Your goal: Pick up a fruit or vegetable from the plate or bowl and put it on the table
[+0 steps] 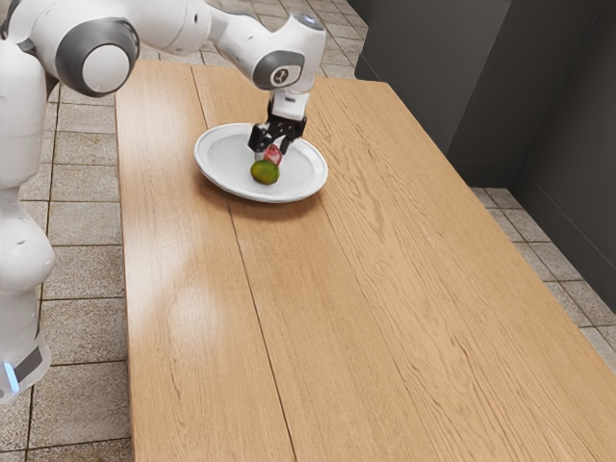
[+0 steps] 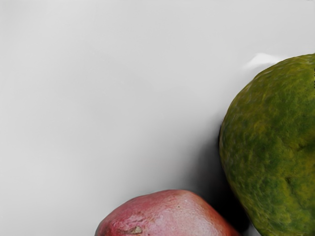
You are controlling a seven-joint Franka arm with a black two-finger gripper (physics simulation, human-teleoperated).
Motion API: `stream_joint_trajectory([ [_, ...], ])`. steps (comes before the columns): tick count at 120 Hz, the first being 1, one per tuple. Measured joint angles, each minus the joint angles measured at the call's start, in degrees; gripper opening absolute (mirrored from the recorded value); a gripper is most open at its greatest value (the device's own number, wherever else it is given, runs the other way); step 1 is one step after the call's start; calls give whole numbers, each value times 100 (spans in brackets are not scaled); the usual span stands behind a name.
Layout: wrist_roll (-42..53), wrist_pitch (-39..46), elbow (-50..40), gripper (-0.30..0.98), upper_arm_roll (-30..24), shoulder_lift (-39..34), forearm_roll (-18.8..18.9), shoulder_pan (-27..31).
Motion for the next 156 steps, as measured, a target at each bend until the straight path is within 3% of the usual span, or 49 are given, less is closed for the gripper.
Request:
stream_joint_trajectory([
  [14,-21,-2,19,43,0,107,-3,12],
  [41,-99,-86,148,22,-13,-54,26,5],
  [68,-287,-377,246,23,-162,-409,112,-5],
  [86,-462,-652,340,28,-610,-622,246,-17],
  [127,-938,-1081,490,24,-2222,-809,342,41],
  [156,-1288,-1185,543,24,-2832,-839,353,-456],
])
